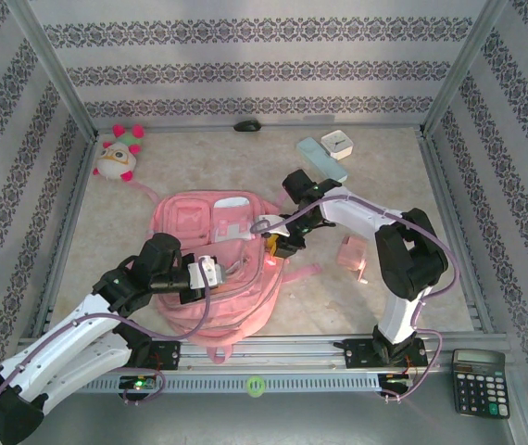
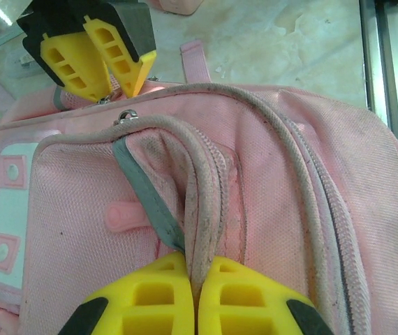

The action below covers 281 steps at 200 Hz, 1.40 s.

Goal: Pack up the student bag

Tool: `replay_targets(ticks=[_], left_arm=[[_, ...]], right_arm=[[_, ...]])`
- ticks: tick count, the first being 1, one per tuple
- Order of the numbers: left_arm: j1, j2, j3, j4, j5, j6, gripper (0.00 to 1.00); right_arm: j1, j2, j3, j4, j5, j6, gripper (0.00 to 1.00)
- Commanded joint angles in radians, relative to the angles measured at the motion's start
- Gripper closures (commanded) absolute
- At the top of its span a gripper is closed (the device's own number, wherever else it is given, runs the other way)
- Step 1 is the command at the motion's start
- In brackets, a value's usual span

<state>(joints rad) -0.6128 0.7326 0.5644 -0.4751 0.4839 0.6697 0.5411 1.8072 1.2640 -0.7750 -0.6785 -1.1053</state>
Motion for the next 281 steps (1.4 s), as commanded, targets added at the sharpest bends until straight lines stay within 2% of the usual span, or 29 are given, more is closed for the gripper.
replay_targets(ticks=[1, 27, 47, 77, 139, 179, 205, 233, 253, 266, 281], left_arm=[[0.017, -0.002, 0.027, 0.149, 0.047, 0.005, 1.00], [0.019, 0.015, 0.032, 0.151, 0.028, 0.001, 1.00], [0.019, 0.025, 0.034, 0.152, -0.004, -0.008, 1.00], [0.018, 0.058, 0.057, 0.141, -0.109, -0.059, 1.00], [0.018, 0.099, 0.082, 0.285, -0.332, -0.318, 1.00], [-0.003, 0.168, 0.097, 0.394, -0.402, -0.434, 1.00], [-0.042, 0.231, 0.103, 0.465, -0.457, -0.478, 1.00], [-0.064, 0.289, 0.110, 0.565, -0.472, -0.553, 1.00], [-0.077, 0.326, 0.108, 0.634, -0.460, -0.575, 1.00], [-0.079, 0.340, 0.103, 0.671, -0.436, -0.595, 1.00], [-0.079, 0.344, 0.096, 0.695, -0.400, -0.597, 1.00]], right_arm=[[0.002, -0.023, 0.023, -0.072, -0.081, 0.002, 0.87], [-0.006, -0.031, 0.042, -0.072, -0.082, 0.050, 1.00], [-0.012, -0.041, 0.062, -0.074, -0.087, 0.096, 1.00], [-0.013, -0.065, 0.094, -0.085, -0.089, 0.228, 1.00], [0.018, -0.179, 0.020, -0.067, -0.114, 0.492, 1.00], [0.068, -0.272, -0.063, 0.053, -0.161, 0.729, 1.00], [0.120, -0.351, -0.157, 0.213, -0.166, 0.964, 1.00], [0.213, -0.443, -0.286, 0.454, -0.047, 1.262, 1.00], [0.302, -0.503, -0.406, 0.697, 0.105, 1.495, 1.00], [0.352, -0.523, -0.466, 0.808, 0.214, 1.598, 1.00], [0.376, -0.539, -0.509, 0.872, 0.284, 1.684, 1.00]])
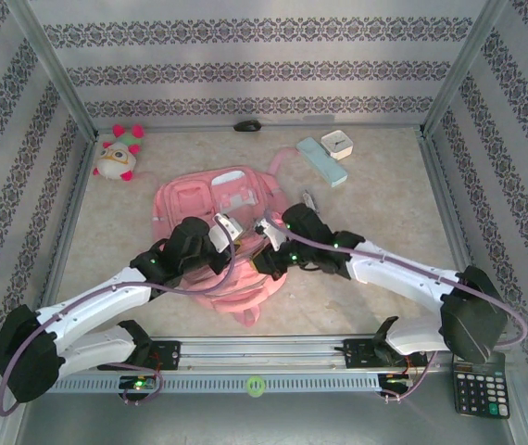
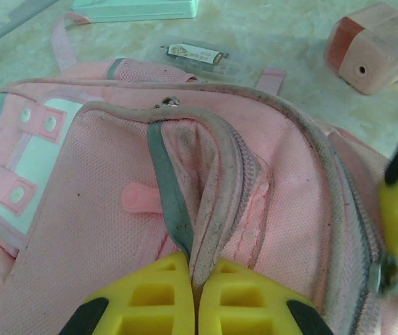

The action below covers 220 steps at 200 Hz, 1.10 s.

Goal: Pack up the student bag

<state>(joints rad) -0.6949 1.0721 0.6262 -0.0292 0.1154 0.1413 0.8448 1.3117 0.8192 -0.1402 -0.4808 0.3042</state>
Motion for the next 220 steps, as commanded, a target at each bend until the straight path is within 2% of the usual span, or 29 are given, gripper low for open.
replay_targets(ticks=[1, 8, 30, 41, 55, 65, 100, 133, 145, 156, 169, 180, 197, 205, 220], left_arm=[[0.003, 0.005, 0.034, 0.250, -0.030, -0.068, 1.00], [0.003, 0.004, 0.033, 0.250, -0.016, -0.061, 1.00], [0.004, -0.032, 0.010, 0.253, 0.020, 0.004, 1.00], [0.012, -0.052, -0.009, 0.260, 0.041, 0.026, 1.00], [0.031, -0.066, -0.022, 0.259, 0.101, 0.038, 1.00], [0.043, -0.072, -0.029, 0.259, 0.138, 0.045, 1.00], [0.054, -0.083, -0.043, 0.274, 0.270, 0.102, 1.00], [0.075, -0.088, -0.056, 0.313, 0.368, 0.099, 1.00], [0.079, -0.087, -0.056, 0.309, 0.400, 0.109, 1.00], [0.080, -0.084, -0.057, 0.301, 0.414, 0.122, 1.00], [0.085, -0.075, -0.049, 0.275, 0.377, 0.140, 1.00], [0.093, -0.065, -0.041, 0.252, 0.326, 0.164, 1.00], [0.128, -0.043, -0.022, 0.223, 0.315, 0.205, 1.00], [0.146, -0.031, -0.010, 0.209, 0.310, 0.213, 1.00], [0.177, -0.014, 0.015, 0.175, 0.306, 0.220, 1.00]], right_arm=[[0.072, -0.044, -0.065, 0.238, 0.091, 0.279, 1.00], [0.071, -0.056, -0.073, 0.234, 0.110, 0.309, 0.98], [0.020, -0.130, -0.085, 0.139, 0.149, 0.427, 0.53], [-0.039, -0.164, -0.099, 0.084, 0.148, 0.553, 0.40], [-0.115, -0.188, -0.112, 0.054, 0.116, 0.700, 0.35], [-0.132, -0.192, -0.111, 0.051, 0.119, 0.775, 0.34], [-0.129, -0.127, -0.052, 0.090, 0.079, 0.837, 0.29], [-0.131, -0.037, -0.014, 0.163, 0.045, 0.900, 0.30], [-0.131, -0.015, -0.006, 0.196, 0.047, 0.916, 0.33], [-0.131, 0.001, -0.007, 0.241, 0.055, 0.940, 0.42], [-0.130, 0.011, -0.008, 0.278, 0.066, 0.959, 0.61], [-0.121, 0.002, -0.016, 0.304, 0.092, 0.970, 0.72], [-0.107, -0.029, -0.038, 0.327, 0.152, 0.987, 0.96], [-0.096, -0.048, -0.051, 0.330, 0.197, 1.003, 1.00], [-0.073, -0.084, -0.077, 0.338, 0.279, 1.026, 1.00]])
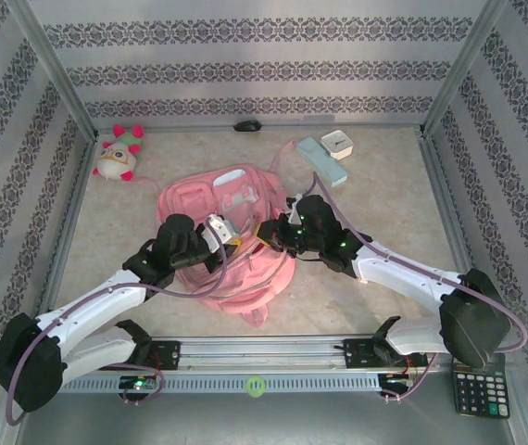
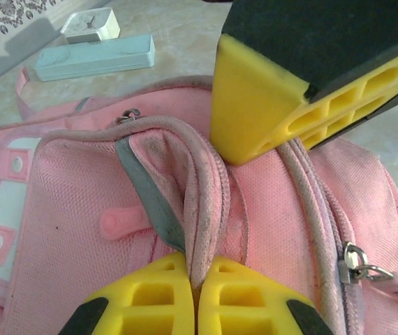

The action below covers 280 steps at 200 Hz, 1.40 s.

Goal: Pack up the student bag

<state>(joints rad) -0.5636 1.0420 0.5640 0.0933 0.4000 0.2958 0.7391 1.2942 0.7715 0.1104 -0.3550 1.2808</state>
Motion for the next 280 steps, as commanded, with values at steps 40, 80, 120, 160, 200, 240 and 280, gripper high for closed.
replay_targets(ticks=[40, 80, 120, 160, 200, 240, 280], left_arm=[[0.059, -0.027, 0.158, -0.140, -0.038, -0.022, 0.65], [0.049, -0.167, 0.237, -0.475, -0.156, -0.308, 0.57], [0.008, -0.285, 0.264, -0.724, -0.252, -0.559, 0.56], [-0.107, -0.287, 0.219, -0.764, -0.248, -0.755, 0.52], [-0.212, -0.191, 0.184, -0.636, -0.269, -0.881, 0.52], [-0.287, -0.063, 0.194, -0.565, -0.372, -0.971, 0.54], [-0.327, 0.030, 0.195, -0.467, -0.465, -1.044, 0.56]], right_arm=[[0.136, -0.105, -0.051, 0.105, 0.416, 0.109, 1.00], [0.239, -0.072, -0.043, 0.165, 0.666, 0.154, 1.00], [0.282, -0.003, -0.001, 0.168, 0.759, 0.194, 1.00], [0.291, 0.044, 0.044, 0.172, 0.757, 0.192, 1.00], [0.293, 0.072, 0.074, 0.176, 0.743, 0.188, 1.00], [0.293, 0.083, 0.081, 0.187, 0.735, 0.186, 1.00], [0.293, 0.081, 0.075, 0.192, 0.729, 0.188, 1.00]])
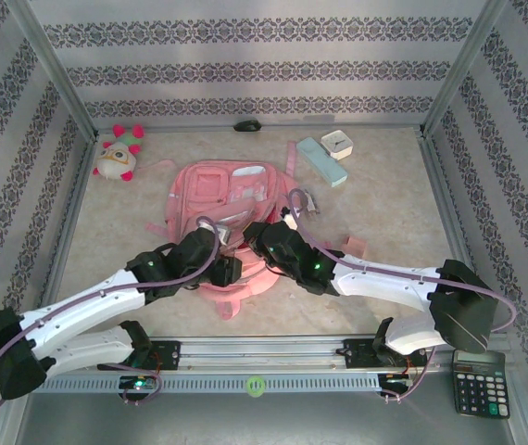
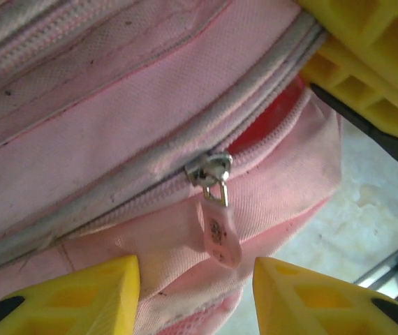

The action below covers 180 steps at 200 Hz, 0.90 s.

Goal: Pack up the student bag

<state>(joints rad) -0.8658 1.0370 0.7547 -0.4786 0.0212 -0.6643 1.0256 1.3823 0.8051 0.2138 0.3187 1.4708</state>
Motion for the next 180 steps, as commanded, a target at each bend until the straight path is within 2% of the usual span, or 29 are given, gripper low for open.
replay_targets(ticks=[1, 32, 53, 65, 131, 180], left_arm=[[-0.025, 0.037, 0.005, 0.107, -0.088, -0.086, 0.57], [-0.030, 0.090, 0.028, 0.119, -0.147, -0.101, 0.66], [-0.030, 0.085, 0.032, 0.101, -0.176, -0.096, 0.90], [-0.030, 0.064, 0.028, 0.075, -0.185, -0.084, 1.00], [-0.008, -0.169, -0.059, -0.112, -0.229, 0.035, 1.00], [0.062, -0.220, -0.084, -0.171, -0.233, 0.145, 1.00]], right_arm=[[0.007, -0.006, 0.041, 0.089, 0.055, -0.001, 1.00], [0.008, -0.014, 0.032, 0.088, 0.042, -0.003, 1.00], [0.007, -0.023, 0.028, 0.079, 0.022, -0.017, 1.00], [-0.002, -0.031, 0.025, 0.069, -0.006, -0.039, 1.00], [-0.156, -0.095, -0.024, 0.034, -0.374, -0.155, 1.00], [-0.318, -0.151, -0.060, 0.016, -0.693, -0.205, 1.00]])
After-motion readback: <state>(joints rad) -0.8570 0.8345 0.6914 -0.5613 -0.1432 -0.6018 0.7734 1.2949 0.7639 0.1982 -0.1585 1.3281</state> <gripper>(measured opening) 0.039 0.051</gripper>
